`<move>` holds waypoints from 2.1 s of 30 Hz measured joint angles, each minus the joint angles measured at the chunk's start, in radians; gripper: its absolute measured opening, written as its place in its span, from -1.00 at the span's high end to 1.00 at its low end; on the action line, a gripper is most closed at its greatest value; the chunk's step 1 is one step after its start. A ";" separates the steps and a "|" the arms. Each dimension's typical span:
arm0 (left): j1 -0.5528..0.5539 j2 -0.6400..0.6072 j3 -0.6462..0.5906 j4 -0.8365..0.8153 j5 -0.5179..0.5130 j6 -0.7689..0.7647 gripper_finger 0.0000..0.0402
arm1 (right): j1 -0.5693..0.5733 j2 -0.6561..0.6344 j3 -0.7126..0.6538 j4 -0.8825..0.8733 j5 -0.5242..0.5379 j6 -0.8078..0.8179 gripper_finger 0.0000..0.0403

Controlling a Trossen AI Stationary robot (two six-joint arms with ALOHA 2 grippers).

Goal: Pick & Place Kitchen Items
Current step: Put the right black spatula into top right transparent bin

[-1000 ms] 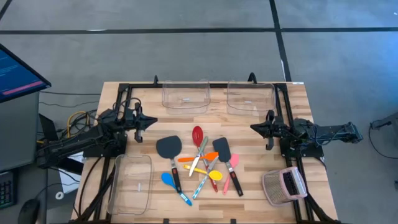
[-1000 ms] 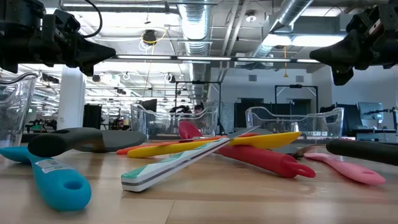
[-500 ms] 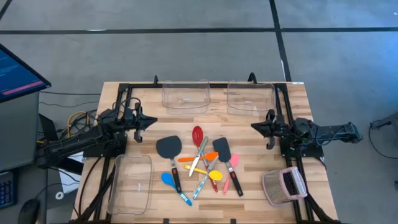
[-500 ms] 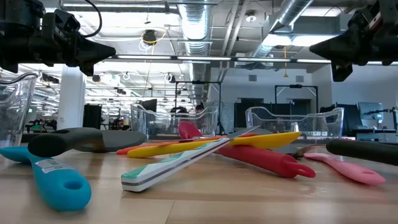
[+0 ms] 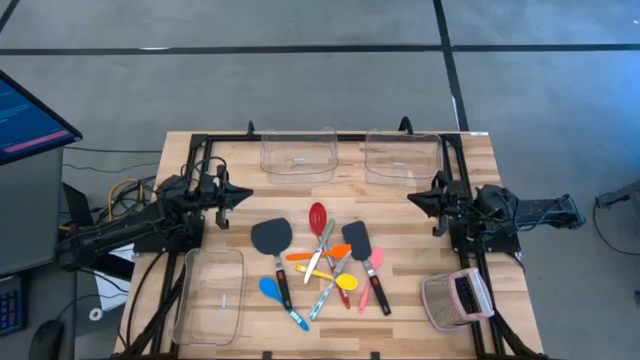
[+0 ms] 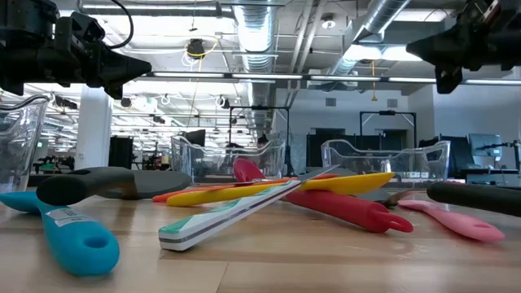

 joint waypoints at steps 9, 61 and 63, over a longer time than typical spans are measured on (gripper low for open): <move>0.000 0.000 0.000 0.000 -0.001 0.000 0.96 | 0.000 0.269 0.106 -0.002 0.000 0.000 1.00; 0.000 0.099 0.000 0.023 -0.004 0.000 0.96 | 0.060 1.291 1.008 -0.859 -0.564 0.713 1.00; 0.000 0.099 0.000 0.023 -0.004 0.000 0.96 | 0.076 1.316 1.008 -0.861 -0.562 0.747 1.00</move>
